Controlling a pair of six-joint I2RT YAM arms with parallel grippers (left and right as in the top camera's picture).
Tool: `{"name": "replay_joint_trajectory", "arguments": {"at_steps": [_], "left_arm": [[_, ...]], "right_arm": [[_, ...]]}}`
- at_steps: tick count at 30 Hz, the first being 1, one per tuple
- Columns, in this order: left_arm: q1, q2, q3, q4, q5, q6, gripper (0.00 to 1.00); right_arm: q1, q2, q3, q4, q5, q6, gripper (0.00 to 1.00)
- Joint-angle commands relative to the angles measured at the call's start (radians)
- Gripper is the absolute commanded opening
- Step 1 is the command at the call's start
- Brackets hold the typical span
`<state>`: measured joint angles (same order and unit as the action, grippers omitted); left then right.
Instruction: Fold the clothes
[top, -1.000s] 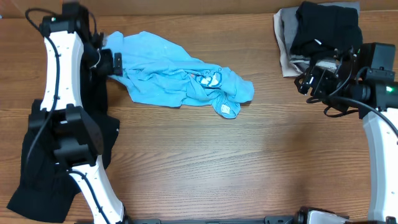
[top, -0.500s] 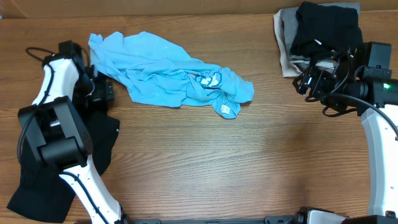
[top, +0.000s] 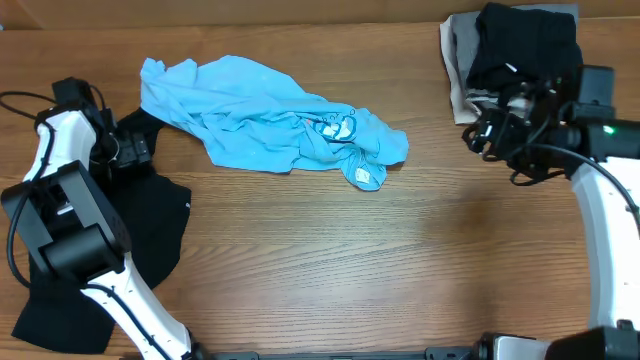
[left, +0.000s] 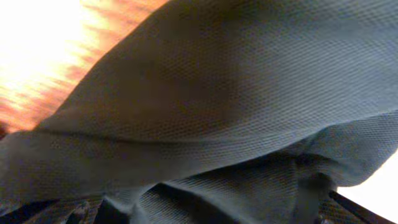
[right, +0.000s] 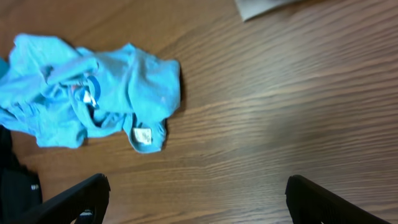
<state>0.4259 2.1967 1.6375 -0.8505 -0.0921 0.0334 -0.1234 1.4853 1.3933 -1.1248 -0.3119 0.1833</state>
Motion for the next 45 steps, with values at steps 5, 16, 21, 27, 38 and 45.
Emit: {"name": "replay_joint_trajectory", "arguments": {"at_steps": [5, 16, 21, 27, 38, 45], "left_arm": [[-0.003, -0.003, 0.200, -0.186, -0.065, 0.022, 1.00], [-0.140, -0.003, 0.629, -0.515, 0.225, 0.023, 1.00], [-0.217, -0.003, 0.624, -0.497, 0.224, 0.019, 1.00], [-0.289, -0.003, 0.624, -0.488, 0.223, 0.015, 1.00], [-0.346, -0.003, 0.624, -0.483, 0.223, 0.024, 1.00], [-0.348, -0.003, 0.624, -0.481, 0.224, 0.023, 1.00]], "right_arm": [[0.155, 0.103, 0.020, 0.047, -0.026, 0.008, 0.93], [0.380, 0.330, 0.020, 0.254, 0.136, 0.022, 0.89], [0.421, 0.424, 0.020, 0.338, 0.236, 0.020, 0.90], [0.423, 0.525, 0.020, 0.422, 0.237, 0.018, 0.76], [0.329, 0.532, 0.084, 0.414, 0.325, 0.026, 0.04], [0.170, 0.529, 0.214, 0.332, 0.218, -0.098, 0.04]]}}
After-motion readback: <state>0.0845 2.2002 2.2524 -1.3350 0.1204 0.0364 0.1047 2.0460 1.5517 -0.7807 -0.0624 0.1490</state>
